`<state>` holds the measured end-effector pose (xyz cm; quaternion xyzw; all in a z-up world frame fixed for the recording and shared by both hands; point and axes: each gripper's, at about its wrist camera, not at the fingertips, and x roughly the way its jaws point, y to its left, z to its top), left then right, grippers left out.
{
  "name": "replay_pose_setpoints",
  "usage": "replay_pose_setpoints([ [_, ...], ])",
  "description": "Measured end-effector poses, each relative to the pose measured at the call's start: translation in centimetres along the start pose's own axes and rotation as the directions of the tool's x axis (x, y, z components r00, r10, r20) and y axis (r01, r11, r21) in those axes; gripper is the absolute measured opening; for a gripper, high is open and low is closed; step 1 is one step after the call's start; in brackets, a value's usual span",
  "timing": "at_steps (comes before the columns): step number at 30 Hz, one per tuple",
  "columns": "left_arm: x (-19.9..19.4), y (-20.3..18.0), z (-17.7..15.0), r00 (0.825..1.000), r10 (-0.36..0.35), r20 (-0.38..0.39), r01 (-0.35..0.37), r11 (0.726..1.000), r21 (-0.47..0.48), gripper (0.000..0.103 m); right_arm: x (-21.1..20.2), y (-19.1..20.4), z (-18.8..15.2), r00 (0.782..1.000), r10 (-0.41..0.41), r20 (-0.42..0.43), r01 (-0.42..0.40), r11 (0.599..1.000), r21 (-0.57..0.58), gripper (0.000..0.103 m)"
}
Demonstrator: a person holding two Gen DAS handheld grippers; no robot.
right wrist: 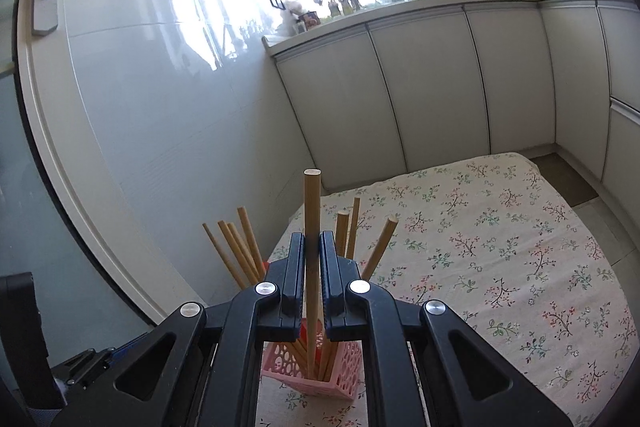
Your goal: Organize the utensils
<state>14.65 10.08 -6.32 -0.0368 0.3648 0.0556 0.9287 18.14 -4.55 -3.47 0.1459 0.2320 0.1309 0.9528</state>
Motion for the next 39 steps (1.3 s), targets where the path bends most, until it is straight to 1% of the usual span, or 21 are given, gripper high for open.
replay_pose_setpoints([
  [3, 0.2, -0.2, -0.1, 1.000, 0.001, -0.006, -0.001, 1.000, 0.008, 0.060, 0.6, -0.4, -0.3, 0.999, 0.023, -0.039, -0.022, 1.000, 0.012, 0.009],
  [4, 0.2, -0.2, -0.1, 1.000, 0.009, -0.006, -0.009, 1.000, 0.009, 0.062, 0.6, -0.5, -0.3, 0.998, 0.024, -0.051, -0.023, 1.000, 0.017, 0.013],
  [6, 0.2, -0.3, 0.0, 1.000, 0.019, -0.007, -0.019, 1.000, 0.012, 0.066, 0.1, -1.0, 0.0, 0.998, 0.028, -0.059, -0.026, 0.999, 0.029, 0.026],
  [7, 0.2, -0.4, 0.0, 1.000, 0.019, -0.007, -0.019, 1.000, 0.015, 0.068, -0.3, -1.4, 0.1, 0.997, 0.035, -0.063, -0.032, 0.999, 0.041, 0.038],
  [9, 0.0, -0.6, -0.1, 1.000, 0.026, -0.007, -0.026, 0.999, 0.021, 0.073, -1.2, -2.1, 0.6, 0.997, 0.044, -0.070, -0.039, 0.997, 0.066, 0.051],
  [11, -0.4, -1.0, -0.2, 0.999, 0.032, -0.006, -0.032, 0.999, 0.022, 0.081, -2.4, -2.6, 1.1, 0.996, 0.033, -0.082, -0.028, 0.997, 0.067, 0.056],
  [12, -0.7, -1.2, -0.2, 1.000, 0.030, -0.006, -0.030, 0.999, 0.021, 0.083, -3.0, -2.9, 1.4, 0.995, 0.027, -0.094, -0.021, 0.998, 0.060, 0.058],
  [13, -1.0, -1.4, -0.3, 1.000, 0.029, -0.005, -0.029, 0.999, 0.018, 0.085, -3.7, -3.1, 1.5, 0.994, 0.017, -0.105, -0.012, 0.999, 0.049, 0.063],
  [14, -1.4, -1.8, -0.5, 1.000, 0.028, -0.004, -0.028, 0.999, 0.020, 0.088, -4.6, -3.4, 1.6, 0.993, 0.000, -0.115, 0.004, 0.999, 0.035, 0.068],
  [15, -1.8, -2.4, -0.8, 1.000, 0.027, -0.007, -0.026, 0.999, 0.032, 0.089, -5.4, -3.7, 1.6, 0.992, -0.020, -0.122, 0.022, 1.000, 0.019, 0.071],
  [17, -2.7, -3.8, -1.4, 1.000, 0.026, -0.014, -0.025, 0.997, 0.075, 0.096, -7.3, -4.4, 1.6, 0.989, -0.060, -0.139, 0.059, 0.998, -0.012, 0.084],
  [18, -3.3, -4.5, -1.7, 1.000, 0.026, -0.013, -0.025, 0.995, 0.094, 0.097, -8.2, -4.8, 1.5, 0.985, -0.087, -0.150, 0.084, 0.996, -0.023, 0.088],
  [19, -3.9, -5.2, -2.0, 1.000, 0.023, -0.010, -0.022, 0.994, 0.108, 0.100, -9.0, -5.1, 1.5, 0.980, -0.115, -0.163, 0.112, 0.993, -0.030, 0.096],
  [20, -4.6, -5.9, -2.2, 1.000, 0.011, -0.006, -0.011, 0.993, 0.116, 0.103, -9.8, -5.5, 1.4, 0.975, -0.140, -0.171, 0.135, 0.990, -0.036, 0.103],
  [22, -6.0, -7.0, -2.6, 1.000, -0.007, -0.002, 0.007, 0.992, 0.126, 0.103, -11.3, -6.1, 1.3, 0.967, -0.169, -0.189, 0.161, 0.985, -0.056, 0.103],
  [26, -8.7, -8.7, -3.0, 0.998, -0.057, 0.019, 0.054, 0.990, 0.134, 0.103, -14.2, -7.1, 1.0, 0.946, -0.261, -0.192, 0.245, 0.964, -0.107, 0.103],
  [31, -10.8, -9.5, -3.4, 0.998, -0.037, 0.046, 0.031, 0.992, 0.119, 0.103, -17.7, -8.2, 0.9, 0.914, -0.360, -0.187, 0.339, 0.931, -0.137, 0.103],
  [34, -11.3, -9.9, -3.5, 0.998, -0.027, 0.051, 0.021, 0.993, 0.119, 0.103, -18.9, -8.6, 0.8, 0.908, -0.375, -0.188, 0.352, 0.924, -0.147, 0.103],
  [39, -11.5, -10.6, -3.7, 0.998, -0.033, 0.055, 0.026, 0.992, 0.124, 0.103, -19.1, -9.0, 0.5, 0.908, -0.354, -0.223, 0.327, 0.933, -0.147, 0.103],
])
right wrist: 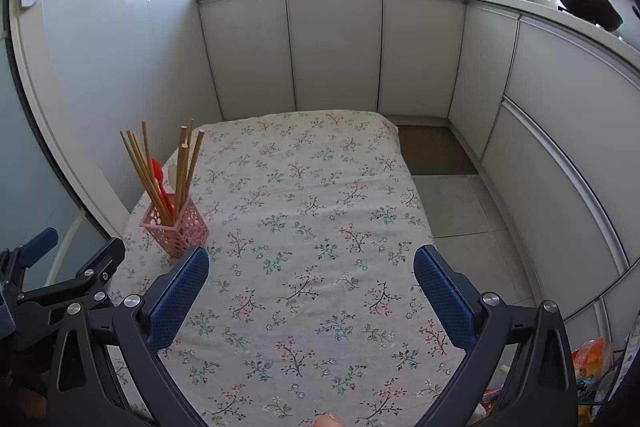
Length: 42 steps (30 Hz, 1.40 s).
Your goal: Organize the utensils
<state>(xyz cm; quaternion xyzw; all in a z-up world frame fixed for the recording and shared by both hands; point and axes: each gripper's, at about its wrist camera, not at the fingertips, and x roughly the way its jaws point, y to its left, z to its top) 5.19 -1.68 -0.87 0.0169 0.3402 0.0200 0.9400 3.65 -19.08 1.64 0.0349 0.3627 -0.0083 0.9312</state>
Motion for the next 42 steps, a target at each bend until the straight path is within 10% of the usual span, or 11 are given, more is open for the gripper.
replay_pose_setpoints([
  [42, 0.1, 1.1, 0.3, 0.999, 0.032, 0.025, -0.032, 0.999, -0.027, 0.103, 1.7, 0.2, 0.4, 0.999, 0.014, -0.052, -0.012, 0.999, 0.040, 0.103],
])
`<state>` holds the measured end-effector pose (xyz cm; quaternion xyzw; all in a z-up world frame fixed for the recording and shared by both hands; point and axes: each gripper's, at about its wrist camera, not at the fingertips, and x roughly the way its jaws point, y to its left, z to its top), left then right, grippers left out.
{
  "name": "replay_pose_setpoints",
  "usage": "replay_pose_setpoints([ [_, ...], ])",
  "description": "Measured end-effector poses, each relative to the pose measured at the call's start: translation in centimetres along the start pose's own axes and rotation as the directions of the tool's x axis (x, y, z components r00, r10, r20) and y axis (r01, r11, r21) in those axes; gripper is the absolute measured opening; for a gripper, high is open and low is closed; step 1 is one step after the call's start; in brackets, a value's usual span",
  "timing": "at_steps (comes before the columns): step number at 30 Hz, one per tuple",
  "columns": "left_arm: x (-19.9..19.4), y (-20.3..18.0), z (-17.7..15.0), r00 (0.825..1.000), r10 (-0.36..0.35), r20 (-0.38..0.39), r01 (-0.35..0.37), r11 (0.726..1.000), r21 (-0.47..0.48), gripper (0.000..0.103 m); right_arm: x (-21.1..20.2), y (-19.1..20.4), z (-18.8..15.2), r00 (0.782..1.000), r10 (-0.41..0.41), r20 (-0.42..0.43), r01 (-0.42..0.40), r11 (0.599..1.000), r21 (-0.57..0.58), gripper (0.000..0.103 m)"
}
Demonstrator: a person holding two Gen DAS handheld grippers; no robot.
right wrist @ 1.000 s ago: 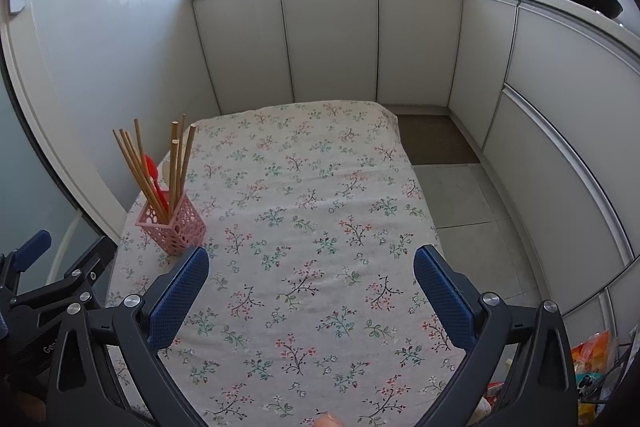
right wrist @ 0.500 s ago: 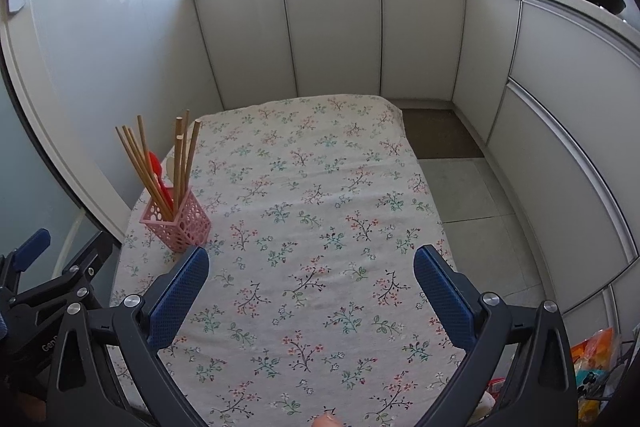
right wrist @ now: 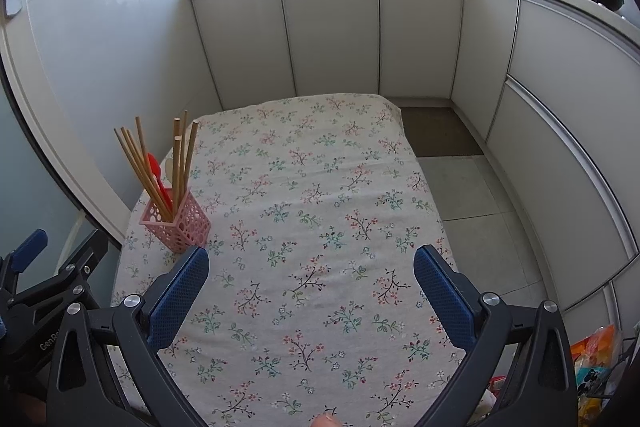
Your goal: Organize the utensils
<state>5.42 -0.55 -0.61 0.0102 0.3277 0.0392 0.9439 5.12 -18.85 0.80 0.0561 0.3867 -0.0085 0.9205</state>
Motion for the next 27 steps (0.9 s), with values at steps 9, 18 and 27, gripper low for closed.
replay_pose_setpoints([
  [9, 0.15, 0.08, -0.02, 1.000, 0.009, 0.000, -0.009, 1.000, -0.008, 0.103, 0.06, 0.16, -0.08, 1.000, -0.001, -0.003, 0.001, 1.000, -0.001, 0.103],
  [18, 0.19, -0.09, -0.09, 1.000, 0.014, -0.010, -0.014, 1.000, -0.010, 0.103, -0.01, 0.12, -0.15, 1.000, -0.001, -0.004, 0.001, 1.000, 0.000, 0.103],
  [27, 0.30, -0.11, -0.06, 1.000, 0.019, -0.016, -0.019, 1.000, -0.013, 0.103, 0.18, 0.48, -0.07, 1.000, -0.010, -0.005, 0.010, 1.000, -0.009, 0.103],
])
